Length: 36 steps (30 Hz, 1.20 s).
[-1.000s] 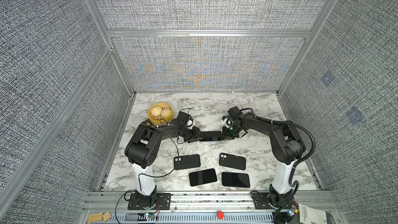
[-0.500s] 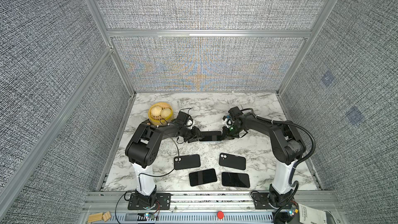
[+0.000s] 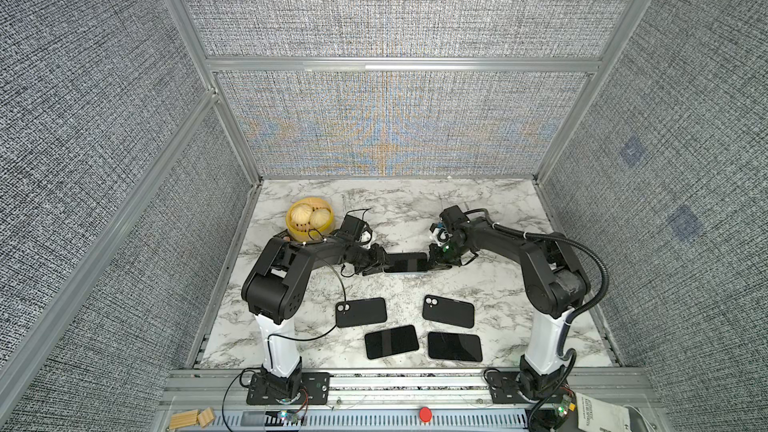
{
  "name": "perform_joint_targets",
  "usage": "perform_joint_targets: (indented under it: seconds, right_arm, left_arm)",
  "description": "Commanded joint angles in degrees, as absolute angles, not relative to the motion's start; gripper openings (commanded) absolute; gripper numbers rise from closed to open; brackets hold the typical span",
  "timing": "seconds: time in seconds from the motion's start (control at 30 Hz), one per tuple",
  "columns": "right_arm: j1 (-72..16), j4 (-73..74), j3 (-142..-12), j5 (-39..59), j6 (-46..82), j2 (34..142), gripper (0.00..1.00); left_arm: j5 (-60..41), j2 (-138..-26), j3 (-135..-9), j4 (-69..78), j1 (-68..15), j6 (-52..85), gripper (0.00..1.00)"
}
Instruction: Put the phone into the phone case
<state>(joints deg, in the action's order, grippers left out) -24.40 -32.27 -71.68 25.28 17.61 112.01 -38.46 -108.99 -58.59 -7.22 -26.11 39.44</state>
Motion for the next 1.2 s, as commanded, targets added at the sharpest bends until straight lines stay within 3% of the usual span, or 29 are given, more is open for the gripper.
perform_joint_targets:
  seconds: [0.0, 1.17]
  right_arm:
    - [-26.2, -28.7, -71.0, 27.8, 16.8, 114.4, 0.09]
    - [-27.4, -26.9, -70.3, 28.3, 18.1, 114.4, 0.07]
  left_arm:
    - [-38.8, -109.9, -58.3, -5.9, -26.6, 38.9, 0.52]
    - [-38.2, -109.1, -58.1, -6.4, -26.6, 38.7, 0.52]
